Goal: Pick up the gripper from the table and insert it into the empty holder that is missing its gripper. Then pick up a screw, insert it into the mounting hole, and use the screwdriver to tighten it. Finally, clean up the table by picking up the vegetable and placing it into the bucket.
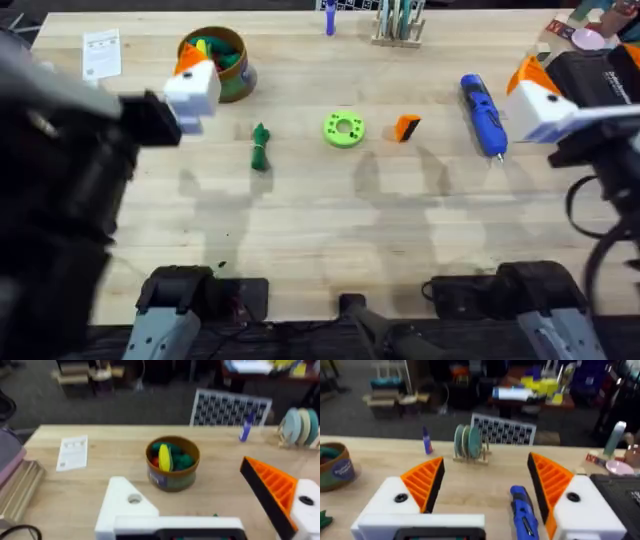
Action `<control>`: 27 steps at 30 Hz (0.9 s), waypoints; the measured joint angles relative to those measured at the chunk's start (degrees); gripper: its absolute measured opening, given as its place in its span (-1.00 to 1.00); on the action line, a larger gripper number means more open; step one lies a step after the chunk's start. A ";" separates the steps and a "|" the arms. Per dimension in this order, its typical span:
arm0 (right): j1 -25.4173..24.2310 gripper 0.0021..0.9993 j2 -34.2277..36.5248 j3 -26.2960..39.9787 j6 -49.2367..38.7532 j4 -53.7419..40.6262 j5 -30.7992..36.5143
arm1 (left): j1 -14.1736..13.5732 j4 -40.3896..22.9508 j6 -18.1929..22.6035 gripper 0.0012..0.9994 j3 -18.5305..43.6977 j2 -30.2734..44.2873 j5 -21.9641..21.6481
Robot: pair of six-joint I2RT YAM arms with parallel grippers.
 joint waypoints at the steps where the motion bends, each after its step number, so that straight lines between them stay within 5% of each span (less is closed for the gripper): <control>1: 0.00 0.99 2.35 2.25 0.00 -2.31 0.00 | 0.00 -2.25 0.01 0.97 2.79 3.13 0.00; 14: 0.00 0.98 34.43 27.43 -0.26 -32.33 0.00 | 0.00 -26.52 0.01 0.97 28.09 32.79 0.00; 22: 0.00 0.99 48.87 37.35 -0.28 -44.64 0.00 | 0.00 -35.60 0.02 0.97 32.69 41.67 0.02; 27: 0.00 0.99 51.57 38.47 -0.28 -45.13 0.00 | 0.00 -37.73 0.02 0.97 32.71 42.96 0.02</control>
